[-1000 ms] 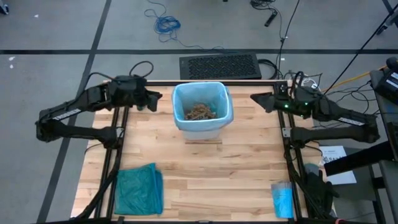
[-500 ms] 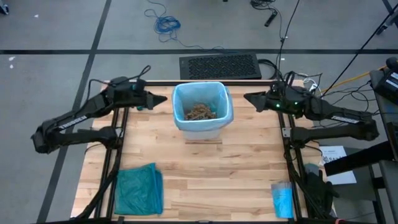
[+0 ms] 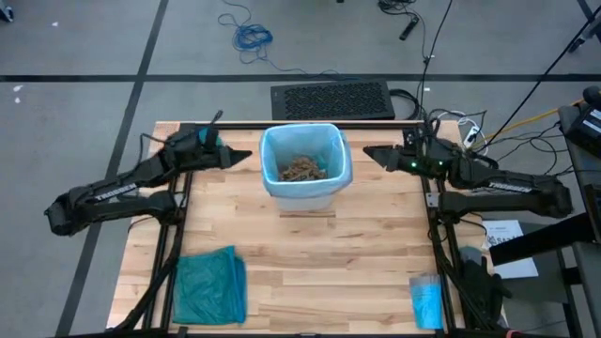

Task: Place trash/remove bag and relplace
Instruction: Remove the blue trash bag from the white trash bin

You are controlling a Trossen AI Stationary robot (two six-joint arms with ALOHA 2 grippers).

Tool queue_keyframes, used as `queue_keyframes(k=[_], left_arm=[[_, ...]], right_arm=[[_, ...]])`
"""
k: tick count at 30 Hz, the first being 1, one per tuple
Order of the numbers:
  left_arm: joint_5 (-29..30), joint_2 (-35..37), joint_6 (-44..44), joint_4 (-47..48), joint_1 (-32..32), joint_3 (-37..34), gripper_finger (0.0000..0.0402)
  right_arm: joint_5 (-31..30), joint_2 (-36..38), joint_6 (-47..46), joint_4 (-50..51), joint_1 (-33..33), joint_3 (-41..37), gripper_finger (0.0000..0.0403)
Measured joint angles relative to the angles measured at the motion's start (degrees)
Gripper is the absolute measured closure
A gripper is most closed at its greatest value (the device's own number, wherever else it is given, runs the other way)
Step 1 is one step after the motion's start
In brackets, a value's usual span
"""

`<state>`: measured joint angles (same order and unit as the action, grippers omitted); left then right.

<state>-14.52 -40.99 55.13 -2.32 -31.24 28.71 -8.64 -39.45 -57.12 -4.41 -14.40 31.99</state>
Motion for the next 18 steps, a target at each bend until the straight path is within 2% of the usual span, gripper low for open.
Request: queue_keyframes(k=[8,11,18], left_arm=[[-0.22,2.14,9.54,-14.86,-1.11,-10.64,0.0314],[-0.24,2.42,11.98,-19.05,-1.11,-12.99,0.0314],[-0.26,2.47,12.07,-19.83,-1.11,-13.51,0.0314]], right_arm=[[0.01,3.46,-11.58,-28.51,-0.02,-19.31,0.0305],[-0.4,3.3,-13.82,-39.06,-0.02,-23.32,0.0305],[-0.35,2.81,-14.19,-39.45,-0.02,-24.03,0.0305]])
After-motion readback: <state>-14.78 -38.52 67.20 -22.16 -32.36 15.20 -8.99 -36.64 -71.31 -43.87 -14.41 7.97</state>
